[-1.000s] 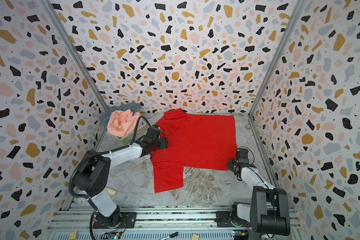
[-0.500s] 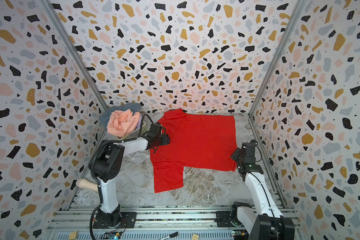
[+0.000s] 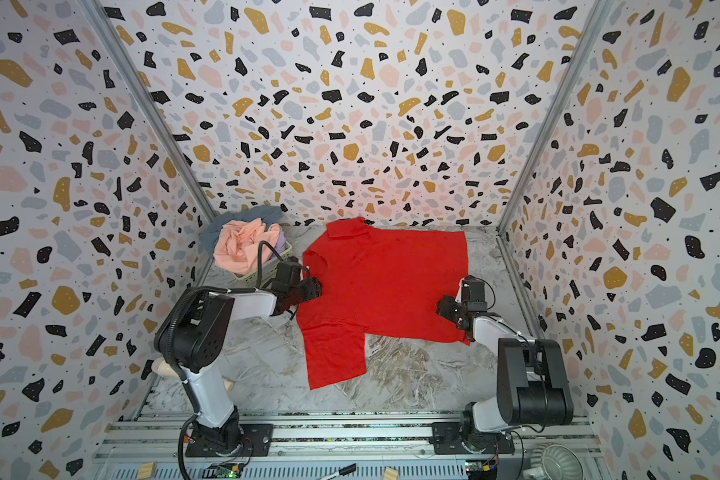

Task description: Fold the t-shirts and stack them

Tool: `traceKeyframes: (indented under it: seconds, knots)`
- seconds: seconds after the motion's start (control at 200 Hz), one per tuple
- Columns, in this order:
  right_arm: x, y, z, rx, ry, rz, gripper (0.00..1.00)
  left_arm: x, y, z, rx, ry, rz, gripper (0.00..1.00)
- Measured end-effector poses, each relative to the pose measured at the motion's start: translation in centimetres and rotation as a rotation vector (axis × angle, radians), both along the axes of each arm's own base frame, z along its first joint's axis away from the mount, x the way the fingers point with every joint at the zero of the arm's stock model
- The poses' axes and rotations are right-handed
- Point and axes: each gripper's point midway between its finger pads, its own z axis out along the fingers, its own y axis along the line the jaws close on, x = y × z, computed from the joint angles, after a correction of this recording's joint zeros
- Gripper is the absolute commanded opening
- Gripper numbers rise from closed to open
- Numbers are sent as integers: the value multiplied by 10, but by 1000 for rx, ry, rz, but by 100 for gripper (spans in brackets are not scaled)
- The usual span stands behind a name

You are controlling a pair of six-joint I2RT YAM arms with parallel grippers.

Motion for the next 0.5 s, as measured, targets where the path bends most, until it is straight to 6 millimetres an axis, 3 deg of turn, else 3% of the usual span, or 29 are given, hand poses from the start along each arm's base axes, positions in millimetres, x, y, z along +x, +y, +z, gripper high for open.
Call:
traceKeyframes:
  seconds: [0.335, 0.501]
  knots:
    - [25, 4, -9, -18, 13, 60, 57, -53, 32, -2, 13, 16, 82, 68]
    - [23, -5, -2, -58, 8, 39, 57, -58, 36, -2, 18, 16, 95, 68]
